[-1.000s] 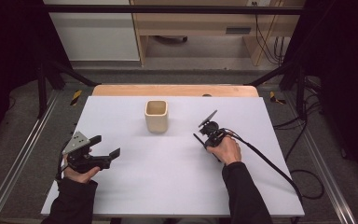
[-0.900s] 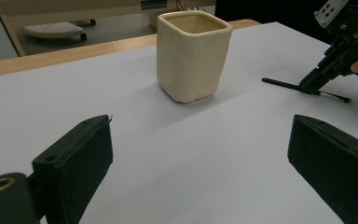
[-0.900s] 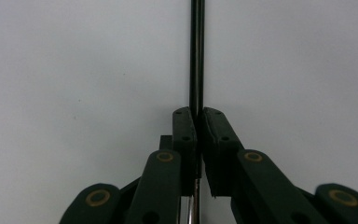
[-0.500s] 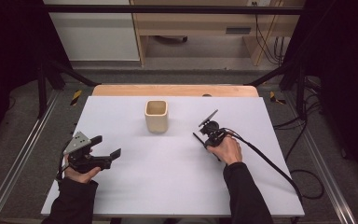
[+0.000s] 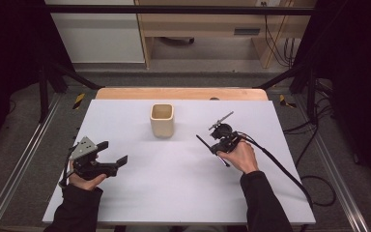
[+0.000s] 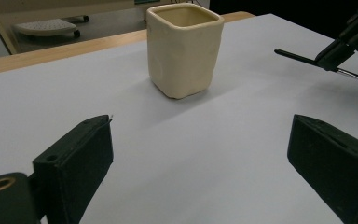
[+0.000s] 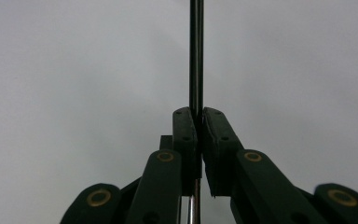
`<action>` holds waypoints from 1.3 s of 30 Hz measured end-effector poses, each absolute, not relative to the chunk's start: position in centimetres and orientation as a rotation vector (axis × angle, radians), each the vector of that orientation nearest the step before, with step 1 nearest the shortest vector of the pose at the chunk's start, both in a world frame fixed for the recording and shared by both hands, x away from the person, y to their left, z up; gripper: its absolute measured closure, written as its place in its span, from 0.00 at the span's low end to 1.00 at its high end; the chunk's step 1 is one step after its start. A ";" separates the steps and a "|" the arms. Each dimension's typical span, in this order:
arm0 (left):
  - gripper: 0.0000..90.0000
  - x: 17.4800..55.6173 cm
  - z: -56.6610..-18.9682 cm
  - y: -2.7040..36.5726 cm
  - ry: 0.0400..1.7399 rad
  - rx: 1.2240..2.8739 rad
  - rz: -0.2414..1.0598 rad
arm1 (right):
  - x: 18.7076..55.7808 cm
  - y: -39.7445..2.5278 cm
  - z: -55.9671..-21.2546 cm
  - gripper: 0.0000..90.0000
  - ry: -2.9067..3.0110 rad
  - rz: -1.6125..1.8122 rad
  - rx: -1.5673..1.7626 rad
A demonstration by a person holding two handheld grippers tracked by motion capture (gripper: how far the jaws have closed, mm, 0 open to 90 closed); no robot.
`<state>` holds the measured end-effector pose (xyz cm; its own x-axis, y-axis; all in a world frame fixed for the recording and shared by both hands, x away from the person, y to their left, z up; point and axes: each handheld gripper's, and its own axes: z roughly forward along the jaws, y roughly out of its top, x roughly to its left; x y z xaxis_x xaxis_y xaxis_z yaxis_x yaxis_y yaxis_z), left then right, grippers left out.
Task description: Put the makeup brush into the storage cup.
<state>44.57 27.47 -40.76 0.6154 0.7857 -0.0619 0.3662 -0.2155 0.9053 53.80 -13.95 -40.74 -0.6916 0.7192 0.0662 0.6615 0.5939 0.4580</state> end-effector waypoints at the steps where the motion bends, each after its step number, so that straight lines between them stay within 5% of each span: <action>1: 0.07 44.6 -40.7 27.3 0.921 1.831 0.513 | 53.3 -13.9 -40.4 0.94 2.696 0.720 1.140; 39: 0.07 44.5 -40.5 21.6 0.698 2.071 0.493 | 49.3 -10.5 -37.6 0.94 2.853 0.868 0.704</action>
<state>44.52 21.60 -40.54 0.7642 0.6393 0.0850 0.2946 -0.4633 0.8358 49.30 -10.52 -37.56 -0.8917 0.4490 0.0580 0.4052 0.7346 0.5442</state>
